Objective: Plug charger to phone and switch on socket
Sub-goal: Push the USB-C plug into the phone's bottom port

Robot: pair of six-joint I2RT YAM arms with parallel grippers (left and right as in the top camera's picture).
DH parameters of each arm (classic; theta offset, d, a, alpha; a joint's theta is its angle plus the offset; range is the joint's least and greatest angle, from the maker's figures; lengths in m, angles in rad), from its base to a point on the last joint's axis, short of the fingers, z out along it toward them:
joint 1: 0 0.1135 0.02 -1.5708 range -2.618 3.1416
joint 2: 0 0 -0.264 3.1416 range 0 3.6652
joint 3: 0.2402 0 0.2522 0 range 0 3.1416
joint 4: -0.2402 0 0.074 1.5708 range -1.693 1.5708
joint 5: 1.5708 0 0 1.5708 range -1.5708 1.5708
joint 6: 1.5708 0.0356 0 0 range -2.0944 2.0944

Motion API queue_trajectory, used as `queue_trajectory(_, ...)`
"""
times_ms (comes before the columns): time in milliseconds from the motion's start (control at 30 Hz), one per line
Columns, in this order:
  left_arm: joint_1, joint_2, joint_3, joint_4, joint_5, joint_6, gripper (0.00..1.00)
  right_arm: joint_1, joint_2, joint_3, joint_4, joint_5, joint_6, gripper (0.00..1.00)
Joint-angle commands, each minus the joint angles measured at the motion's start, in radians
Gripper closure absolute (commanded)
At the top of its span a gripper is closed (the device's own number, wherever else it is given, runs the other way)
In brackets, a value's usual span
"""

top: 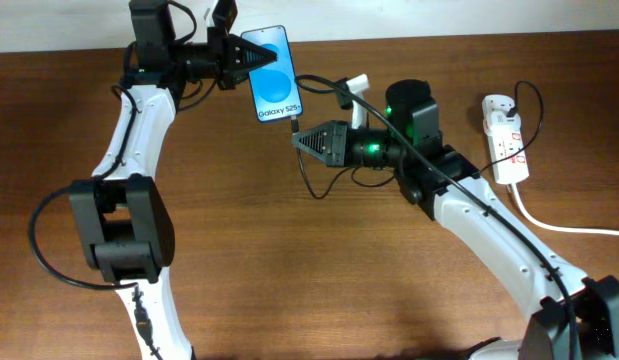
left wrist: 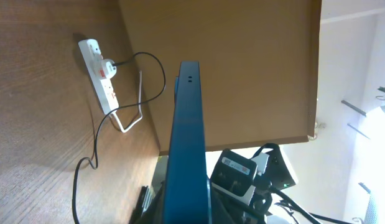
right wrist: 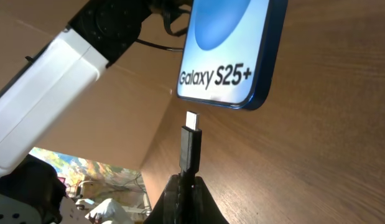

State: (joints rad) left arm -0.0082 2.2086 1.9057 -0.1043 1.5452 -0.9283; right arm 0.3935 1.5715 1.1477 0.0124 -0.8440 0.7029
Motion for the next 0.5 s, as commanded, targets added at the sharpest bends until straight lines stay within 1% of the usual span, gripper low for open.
queue_trajectory(0,-0.009,0.003,0.011,0.006,0.027,-0.010,1.00,0.019,0.058,0.000,0.007,-0.013,-0.014,0.96)
queue_trajectory(267,-0.048,0.003,0.011,0.007,0.021,-0.010,1.00,0.019,0.080,0.000,0.042,-0.025,-0.014,0.96)
queue_trajectory(467,-0.014,0.003,0.011,0.007,-0.008,-0.008,1.00,0.019,0.080,0.000,0.044,-0.074,-0.018,0.96)
